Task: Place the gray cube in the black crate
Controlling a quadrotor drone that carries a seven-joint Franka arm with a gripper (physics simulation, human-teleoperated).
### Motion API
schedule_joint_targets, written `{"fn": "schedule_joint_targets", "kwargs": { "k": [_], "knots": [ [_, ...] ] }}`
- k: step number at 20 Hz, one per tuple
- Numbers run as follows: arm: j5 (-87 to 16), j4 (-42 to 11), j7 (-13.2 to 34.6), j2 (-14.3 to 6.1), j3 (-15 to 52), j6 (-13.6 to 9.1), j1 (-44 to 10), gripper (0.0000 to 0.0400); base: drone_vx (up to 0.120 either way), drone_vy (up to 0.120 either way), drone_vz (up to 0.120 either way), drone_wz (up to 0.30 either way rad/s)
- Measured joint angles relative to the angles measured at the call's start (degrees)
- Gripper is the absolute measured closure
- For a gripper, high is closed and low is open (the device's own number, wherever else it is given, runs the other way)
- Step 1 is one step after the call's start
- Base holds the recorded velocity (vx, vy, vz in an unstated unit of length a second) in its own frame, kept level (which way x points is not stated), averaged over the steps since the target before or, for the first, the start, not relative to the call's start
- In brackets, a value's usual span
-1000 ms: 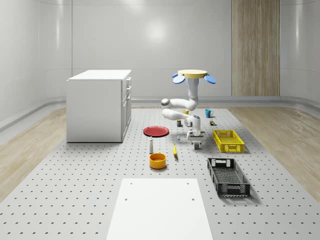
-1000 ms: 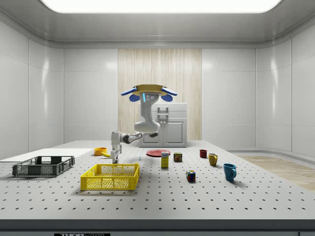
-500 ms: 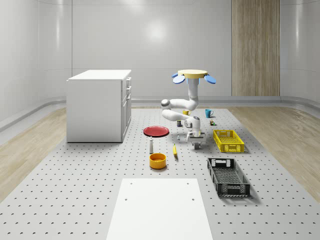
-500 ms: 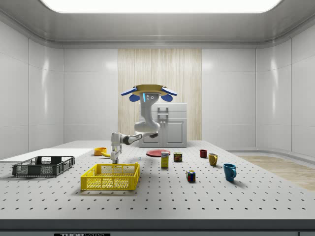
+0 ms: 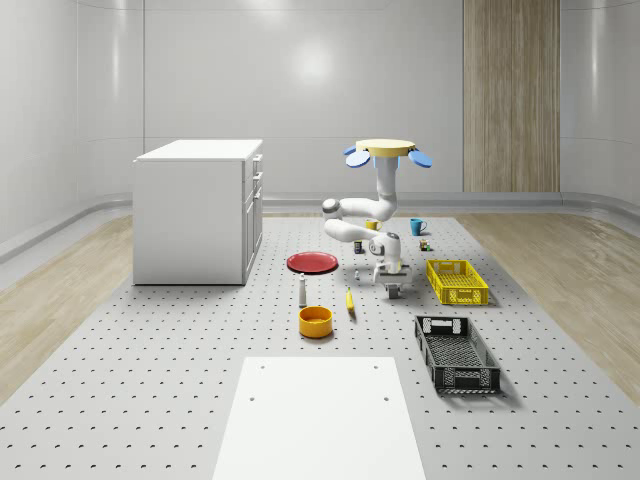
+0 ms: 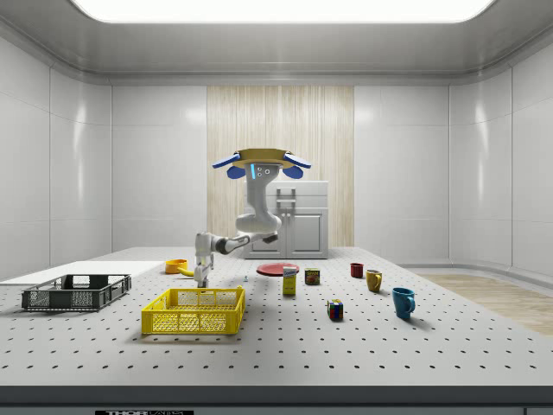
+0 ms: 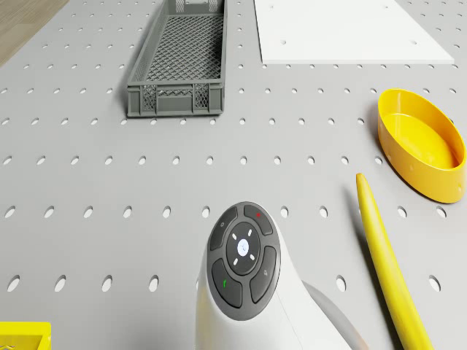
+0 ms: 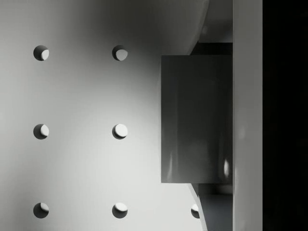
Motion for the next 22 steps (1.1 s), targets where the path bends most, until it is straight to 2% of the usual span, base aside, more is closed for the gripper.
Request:
{"fn": "schedule_joint_targets", "kwargs": {
  "k": [2,5,11,19,22],
  "knots": [
    [1.1,-0.5,0.0,0.0,1.2,-0.6,0.3,0.0148,0.0,0.0,0.0,0.0],
    [3.3,-1.4,0.0,0.1,3.6,-1.7,0.9,0.0149,0.013,0.013,0.107,0.0],
    [6.3,-2.5,0.0,0.1,6.8,-3.0,1.4,0.015,0.12,0.12,0.12,0.0],
    [7.5,-2.8,0.1,0.0,8.0,-3.3,1.5,0.015,0.12,0.12,0.12,0.0],
    [7.6,-2.8,0.1,-0.1,8.1,-3.3,1.5,0.015,0.12,0.12,0.013,0.0]
  ]
}}
